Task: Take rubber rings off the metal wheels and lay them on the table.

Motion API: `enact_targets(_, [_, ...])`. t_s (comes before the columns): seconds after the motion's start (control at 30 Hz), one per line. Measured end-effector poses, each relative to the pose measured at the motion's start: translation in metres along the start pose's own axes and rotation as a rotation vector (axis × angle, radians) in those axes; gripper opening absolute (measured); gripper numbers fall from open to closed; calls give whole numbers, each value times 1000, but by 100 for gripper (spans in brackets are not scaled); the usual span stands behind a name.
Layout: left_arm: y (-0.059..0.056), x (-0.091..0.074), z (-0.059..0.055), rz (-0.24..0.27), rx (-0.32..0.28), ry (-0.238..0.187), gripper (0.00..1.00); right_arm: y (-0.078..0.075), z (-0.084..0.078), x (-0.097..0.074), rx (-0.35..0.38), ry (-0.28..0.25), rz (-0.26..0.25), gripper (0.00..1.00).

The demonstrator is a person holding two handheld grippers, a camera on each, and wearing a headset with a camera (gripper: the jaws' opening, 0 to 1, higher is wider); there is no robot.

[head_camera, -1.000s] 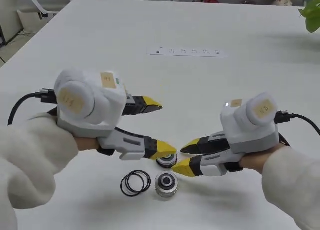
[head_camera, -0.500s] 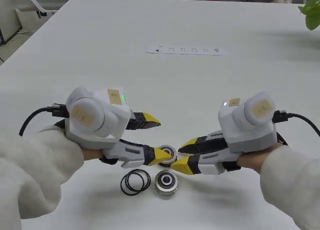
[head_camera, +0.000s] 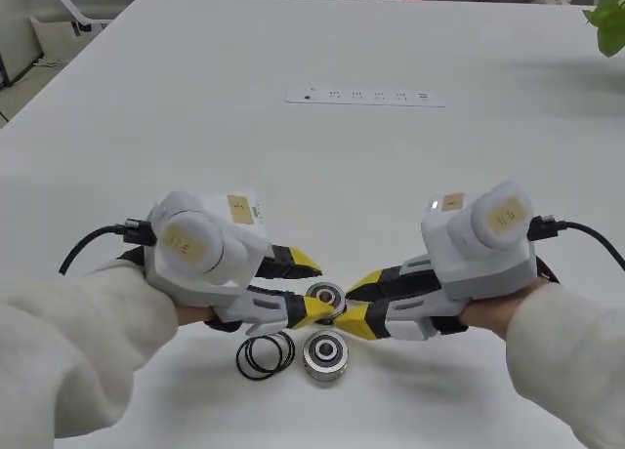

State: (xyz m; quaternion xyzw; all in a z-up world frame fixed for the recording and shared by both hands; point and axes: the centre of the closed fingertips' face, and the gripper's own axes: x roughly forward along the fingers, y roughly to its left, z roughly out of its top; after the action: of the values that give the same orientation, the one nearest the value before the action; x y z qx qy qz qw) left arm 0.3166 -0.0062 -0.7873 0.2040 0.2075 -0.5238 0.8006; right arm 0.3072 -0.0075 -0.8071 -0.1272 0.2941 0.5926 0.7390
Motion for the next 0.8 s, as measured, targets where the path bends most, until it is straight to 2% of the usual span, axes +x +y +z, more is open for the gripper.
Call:
enact_targets(0.53, [-4,2,-3,-18,-48,0,15,-2,-1,1,25,-5,0,16])
enact_targets(0.8, [-4,2,-3,-17,-63,-1,15,-2,-2,1,10,0,-2,12])
